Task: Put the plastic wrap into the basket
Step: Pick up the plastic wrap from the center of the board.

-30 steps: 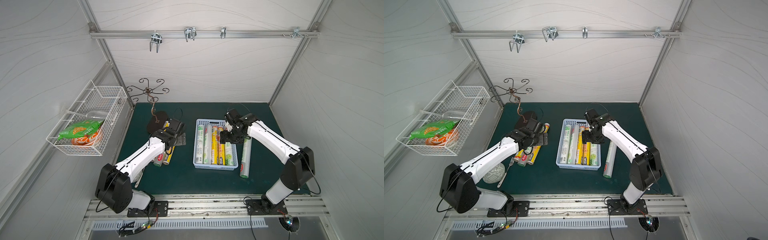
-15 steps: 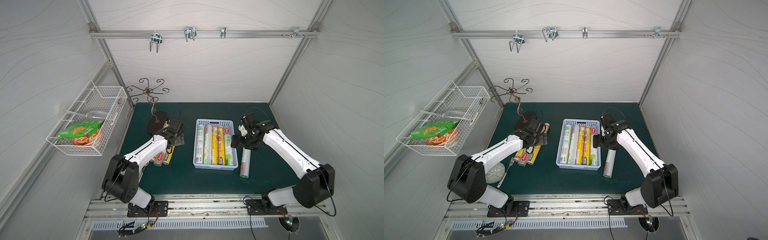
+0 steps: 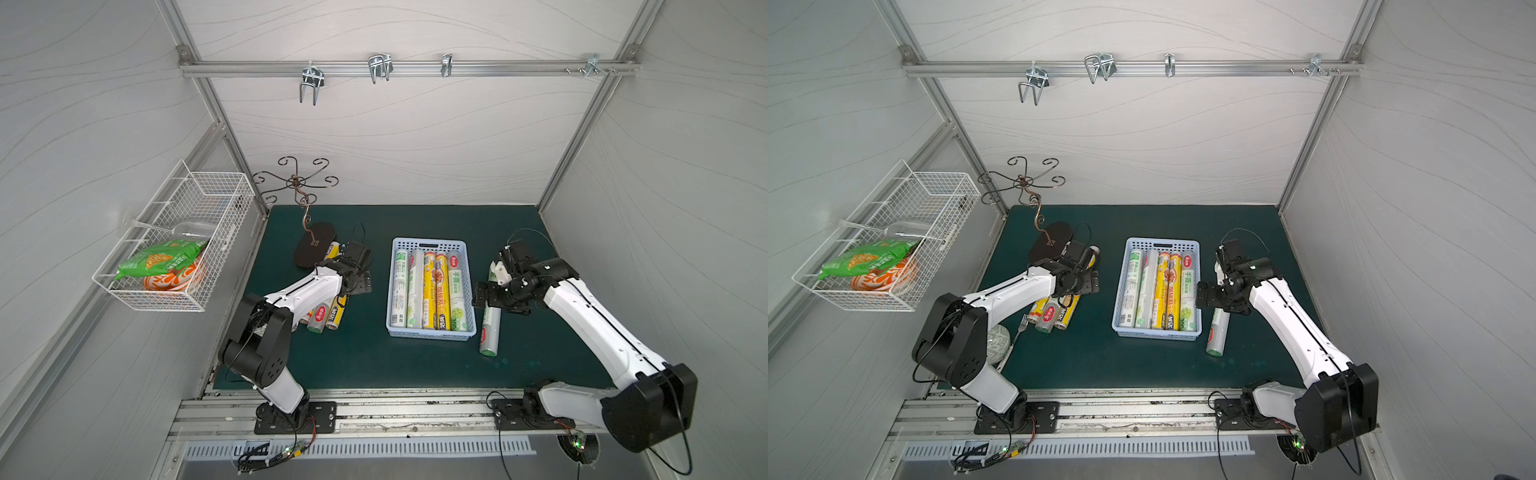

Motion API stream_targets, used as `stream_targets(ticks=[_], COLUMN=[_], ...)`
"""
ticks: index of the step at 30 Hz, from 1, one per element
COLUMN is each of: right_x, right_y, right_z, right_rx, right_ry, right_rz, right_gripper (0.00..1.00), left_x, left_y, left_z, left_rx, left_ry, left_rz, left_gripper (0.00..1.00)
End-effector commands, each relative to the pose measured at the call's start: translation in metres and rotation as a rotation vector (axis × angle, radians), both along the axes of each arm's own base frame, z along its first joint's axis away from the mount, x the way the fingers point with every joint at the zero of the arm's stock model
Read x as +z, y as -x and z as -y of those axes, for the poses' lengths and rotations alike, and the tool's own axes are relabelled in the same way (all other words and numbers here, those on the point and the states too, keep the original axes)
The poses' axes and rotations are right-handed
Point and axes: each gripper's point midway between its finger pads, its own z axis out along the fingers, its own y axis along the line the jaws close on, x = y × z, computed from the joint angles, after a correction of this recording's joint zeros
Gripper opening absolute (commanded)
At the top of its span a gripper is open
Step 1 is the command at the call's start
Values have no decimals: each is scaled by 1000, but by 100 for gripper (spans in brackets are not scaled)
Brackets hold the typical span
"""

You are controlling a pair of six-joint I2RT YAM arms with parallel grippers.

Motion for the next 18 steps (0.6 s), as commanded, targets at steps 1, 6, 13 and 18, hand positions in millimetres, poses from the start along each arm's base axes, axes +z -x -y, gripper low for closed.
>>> stream_targets(ticks=[1,6,13,18], right_x=[1,3,4,4], right_y=[6,7,7,4], right_z=[5,4,7,6], right_rx=[16,19,9,-1], right_ry=[1,-23,-13,-13], right_rz=[-1,14,20,16], right_gripper=[99,99,99,99], left_x=[-3,-10,-16,-18], left_y=[-11,-15,-18,-19], left_z=[9,12,13,16], left_rx=[-9,-4,-7,-13], left_ry=[40,41,31,40], left_rz=[8,-8,-24,-28], left_gripper=[96,96,96,96])
